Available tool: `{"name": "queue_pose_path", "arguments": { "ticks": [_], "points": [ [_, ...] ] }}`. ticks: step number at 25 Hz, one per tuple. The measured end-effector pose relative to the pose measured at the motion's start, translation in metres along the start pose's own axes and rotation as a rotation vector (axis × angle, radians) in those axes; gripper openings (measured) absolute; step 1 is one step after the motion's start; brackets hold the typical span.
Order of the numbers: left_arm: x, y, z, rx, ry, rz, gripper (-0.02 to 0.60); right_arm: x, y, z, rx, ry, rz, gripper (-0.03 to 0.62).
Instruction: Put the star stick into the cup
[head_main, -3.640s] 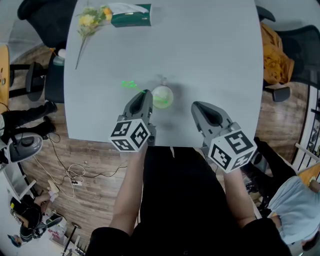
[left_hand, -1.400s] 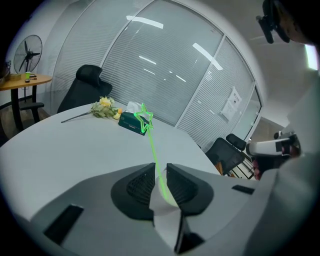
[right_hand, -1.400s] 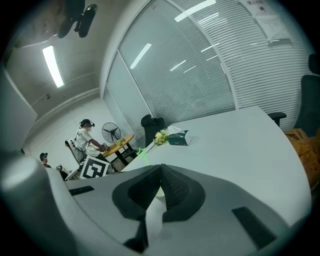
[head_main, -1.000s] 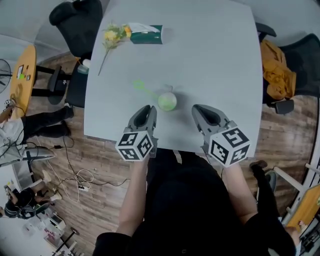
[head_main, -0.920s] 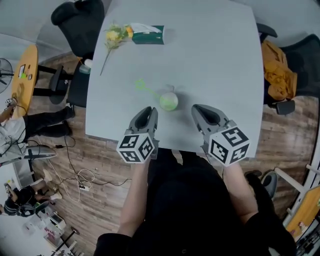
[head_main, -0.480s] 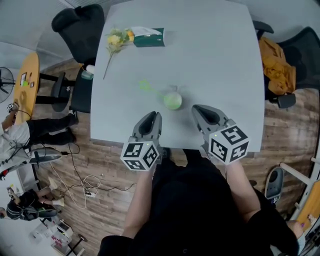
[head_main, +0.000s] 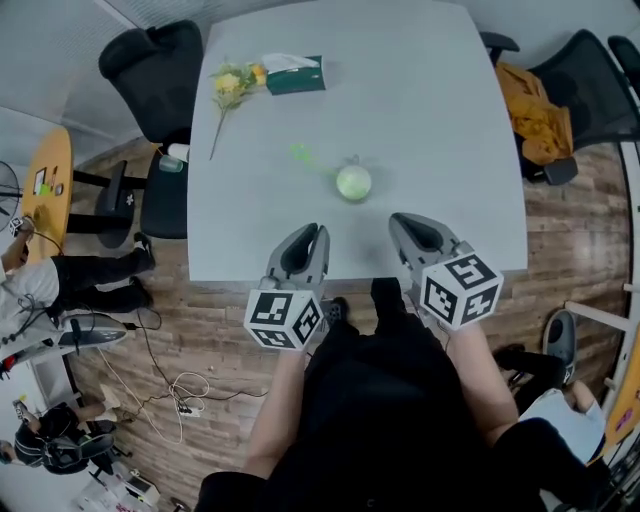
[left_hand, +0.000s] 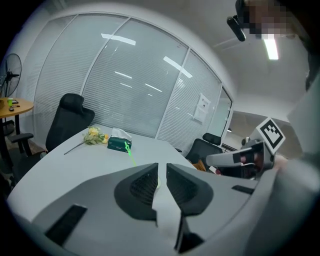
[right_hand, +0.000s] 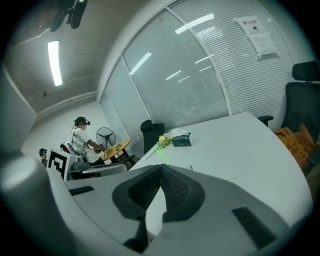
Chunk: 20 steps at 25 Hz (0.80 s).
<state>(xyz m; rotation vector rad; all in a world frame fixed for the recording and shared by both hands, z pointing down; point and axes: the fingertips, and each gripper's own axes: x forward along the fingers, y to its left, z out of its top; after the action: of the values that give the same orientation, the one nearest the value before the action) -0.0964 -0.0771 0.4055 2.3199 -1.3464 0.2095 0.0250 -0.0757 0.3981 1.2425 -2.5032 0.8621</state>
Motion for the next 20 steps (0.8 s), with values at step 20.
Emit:
{"name": "queue_pose_path", "arguments": {
  "ticks": [20],
  "points": [
    [-0.131,-0.014,0.02,0.054,-0.101,-0.224,0.015,-0.087,0.119,-0.029,-0.041,-0.188,-0.184,0.009]
  ]
}}
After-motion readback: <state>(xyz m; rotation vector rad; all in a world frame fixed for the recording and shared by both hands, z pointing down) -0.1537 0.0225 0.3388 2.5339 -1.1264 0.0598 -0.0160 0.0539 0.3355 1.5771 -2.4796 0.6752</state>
